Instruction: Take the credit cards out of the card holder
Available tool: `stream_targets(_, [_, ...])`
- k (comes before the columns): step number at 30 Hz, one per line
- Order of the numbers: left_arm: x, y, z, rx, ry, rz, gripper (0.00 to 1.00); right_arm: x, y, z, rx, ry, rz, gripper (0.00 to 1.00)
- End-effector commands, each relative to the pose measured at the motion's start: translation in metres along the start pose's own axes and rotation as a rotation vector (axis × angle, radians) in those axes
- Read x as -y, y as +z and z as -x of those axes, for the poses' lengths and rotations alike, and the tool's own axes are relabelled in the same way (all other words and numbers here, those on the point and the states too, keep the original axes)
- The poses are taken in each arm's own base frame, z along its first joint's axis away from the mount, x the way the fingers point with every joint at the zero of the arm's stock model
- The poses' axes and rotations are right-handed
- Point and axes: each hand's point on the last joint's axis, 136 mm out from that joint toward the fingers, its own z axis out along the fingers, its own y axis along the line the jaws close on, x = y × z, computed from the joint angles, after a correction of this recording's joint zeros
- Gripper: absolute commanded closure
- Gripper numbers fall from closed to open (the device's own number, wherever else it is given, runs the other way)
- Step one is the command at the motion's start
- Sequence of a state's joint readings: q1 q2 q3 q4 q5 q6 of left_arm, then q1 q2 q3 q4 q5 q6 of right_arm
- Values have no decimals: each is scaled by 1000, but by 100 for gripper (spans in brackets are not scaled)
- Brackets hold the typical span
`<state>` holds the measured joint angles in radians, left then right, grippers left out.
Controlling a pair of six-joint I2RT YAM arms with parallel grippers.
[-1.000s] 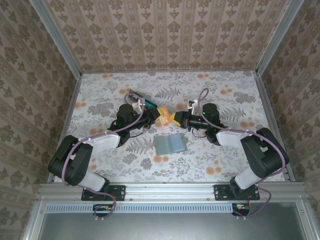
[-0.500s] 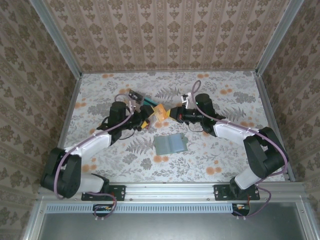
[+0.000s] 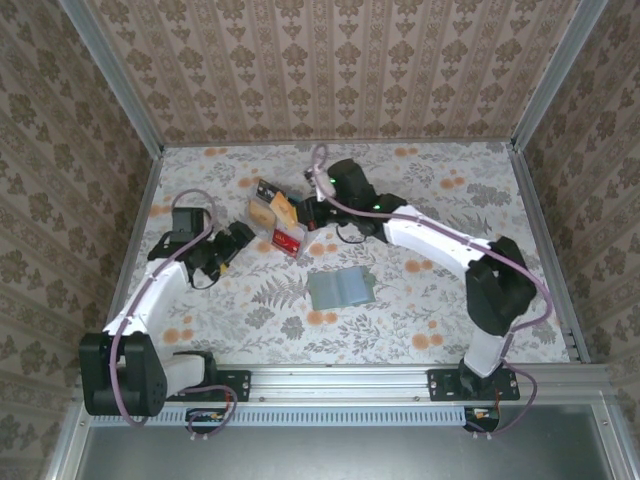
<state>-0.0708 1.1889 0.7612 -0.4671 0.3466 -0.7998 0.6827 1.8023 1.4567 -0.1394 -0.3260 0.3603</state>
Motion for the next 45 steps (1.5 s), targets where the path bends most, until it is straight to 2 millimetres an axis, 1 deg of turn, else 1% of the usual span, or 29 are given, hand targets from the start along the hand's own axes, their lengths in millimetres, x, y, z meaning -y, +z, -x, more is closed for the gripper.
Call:
stream_targets(1, [-35, -8, -4, -8, 13, 126, 0, 11, 25, -1, -51, -191, -126, 100])
stream_targets(3, [-39, -10, -4, -5, 14, 131, 0, 6, 41, 7, -43, -262, -132, 100])
stream_targets(6, [-42, -10, -6, -12, 11, 128, 0, 0, 63, 14, -33, -345, -118, 100])
stream_targets(11, [-44, -8, -11, -35, 19, 114, 0, 5, 89, 21, -18, -400, -110, 100])
stream_targets(14, [-44, -8, -13, -41, 23, 112, 0, 9, 102, 22, -17, -427, -121, 100])
stream_targets(20, [-48, -8, -13, -41, 23, 131, 0, 23, 122, 11, -47, -448, -144, 100])
stream_targets(28, [-48, -8, -14, -41, 25, 130, 0, 40, 138, 5, -64, -464, -198, 100])
stream_targets(34, [-47, -7, -16, -48, 27, 123, 0, 43, 139, 10, -50, -461, -216, 100])
stream_targets(39, [-47, -6, -16, -50, 27, 118, 0, 47, 140, 7, -57, -463, -228, 100])
stream_targets(42, [-47, -6, -16, -53, 28, 117, 0, 49, 140, 8, -52, -468, -242, 100])
stream_targets(45, [-46, -5, -16, -53, 27, 114, 0, 49, 140, 5, -68, -483, -237, 100])
